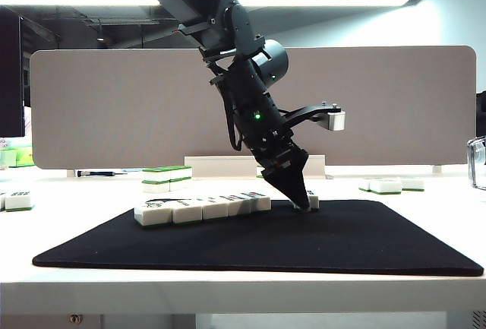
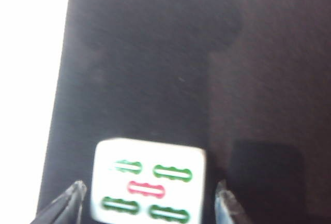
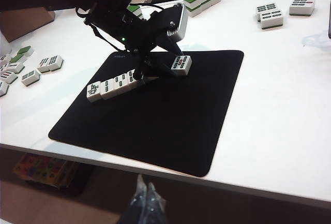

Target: Align six mahjong tiles in a row on the table.

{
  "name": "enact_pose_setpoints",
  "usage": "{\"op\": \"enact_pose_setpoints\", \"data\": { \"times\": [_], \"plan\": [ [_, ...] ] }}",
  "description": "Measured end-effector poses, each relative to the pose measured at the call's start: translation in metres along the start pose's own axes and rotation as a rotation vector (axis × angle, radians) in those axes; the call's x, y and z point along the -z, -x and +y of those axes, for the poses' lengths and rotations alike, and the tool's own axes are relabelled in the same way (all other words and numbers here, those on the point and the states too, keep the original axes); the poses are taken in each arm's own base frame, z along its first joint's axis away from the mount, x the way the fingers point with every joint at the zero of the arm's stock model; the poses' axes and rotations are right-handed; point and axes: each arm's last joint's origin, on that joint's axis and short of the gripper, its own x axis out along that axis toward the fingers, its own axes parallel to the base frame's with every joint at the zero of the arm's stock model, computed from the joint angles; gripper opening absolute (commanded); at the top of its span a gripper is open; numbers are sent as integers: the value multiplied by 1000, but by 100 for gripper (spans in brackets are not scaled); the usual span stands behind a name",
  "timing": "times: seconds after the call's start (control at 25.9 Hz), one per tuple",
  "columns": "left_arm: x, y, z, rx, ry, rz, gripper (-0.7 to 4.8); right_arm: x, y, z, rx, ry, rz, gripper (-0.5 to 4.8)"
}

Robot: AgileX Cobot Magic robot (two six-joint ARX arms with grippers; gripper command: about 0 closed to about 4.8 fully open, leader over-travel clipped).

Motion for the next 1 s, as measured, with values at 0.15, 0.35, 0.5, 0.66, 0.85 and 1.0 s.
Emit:
{"op": "enact_pose_setpoints", "data": {
  "times": [0.15, 0.35, 0.5, 0.66, 0.85, 1.0],
  "plan": [
    [-2, 0, 2, -8, 46, -30, 227, 0, 0, 0, 0, 0, 0, -1],
    [-2, 0, 3, -8, 158, -51, 227, 0, 0, 0, 0, 0, 0, -1],
    [-2, 0, 4, -22, 254, -38, 227, 0, 0, 0, 0, 0, 0, -1],
    [-1, 1, 5, -94, 334, 19, 227, 0, 0, 0, 0, 0, 0, -1],
    [1, 5, 4, -122, 391, 78, 227, 0, 0, 0, 0, 0, 0, -1],
    [2, 7, 3, -108, 425, 105, 227, 0, 0, 0, 0, 0, 0, -1]
  ]
}}
